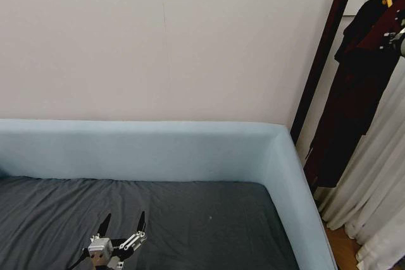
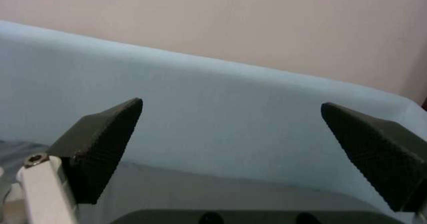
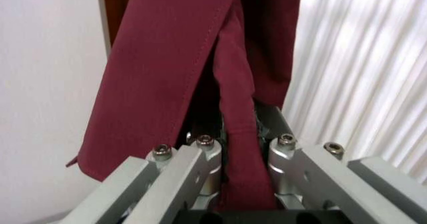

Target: Pick up the clothes from the sofa and hang them on the clothes hanger.

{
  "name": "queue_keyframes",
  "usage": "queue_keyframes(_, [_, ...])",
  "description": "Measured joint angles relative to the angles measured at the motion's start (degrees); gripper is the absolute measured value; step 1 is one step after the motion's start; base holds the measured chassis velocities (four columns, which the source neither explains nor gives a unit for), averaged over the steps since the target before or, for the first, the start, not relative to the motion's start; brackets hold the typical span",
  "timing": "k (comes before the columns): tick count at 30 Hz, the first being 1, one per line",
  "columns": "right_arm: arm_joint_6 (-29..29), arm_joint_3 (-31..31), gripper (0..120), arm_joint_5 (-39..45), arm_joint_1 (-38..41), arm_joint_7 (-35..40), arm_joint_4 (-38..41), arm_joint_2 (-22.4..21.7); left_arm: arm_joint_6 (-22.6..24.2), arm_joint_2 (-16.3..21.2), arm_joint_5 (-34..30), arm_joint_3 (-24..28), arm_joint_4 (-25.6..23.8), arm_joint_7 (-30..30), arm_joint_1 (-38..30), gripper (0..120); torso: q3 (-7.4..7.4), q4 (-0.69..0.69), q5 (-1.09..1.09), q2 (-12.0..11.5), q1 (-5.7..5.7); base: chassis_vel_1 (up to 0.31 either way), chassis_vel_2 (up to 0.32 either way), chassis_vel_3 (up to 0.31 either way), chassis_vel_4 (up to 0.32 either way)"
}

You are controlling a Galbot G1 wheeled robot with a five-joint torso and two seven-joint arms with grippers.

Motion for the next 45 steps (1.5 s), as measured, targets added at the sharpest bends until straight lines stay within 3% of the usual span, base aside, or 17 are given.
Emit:
queue_keyframes(17, [0.13, -4.63, 6, 9.33, 7.29, 12.60, -2.83, 4.32, 0.00, 0.00, 0.00, 0.00, 0.00, 0.00, 0.00, 100, 0.00, 0.02, -0.02, 0.00, -0.01, 0.000, 0.000, 0.000, 0.000])
queue_keyframes(29, [1.93, -4.91, 6, 9.59, 8.36, 15.33, -4.31, 5.66, 0.00, 0.00, 0.00, 0.00, 0.00, 0.00, 0.00, 100, 0.00, 0.01, 0.00, 0.00, -0.01, 0.000, 0.000, 0.000, 0.000])
queue_keyframes(45, [2.00, -3.14, 64, 9.68, 5.16, 11.05, 6.01, 1.15, 0.00, 0.00, 0.00, 0.00, 0.00, 0.00, 0.00, 100, -0.01, 0.01, 0.00, 0.01, -0.01, 0.000, 0.000, 0.000, 0.000])
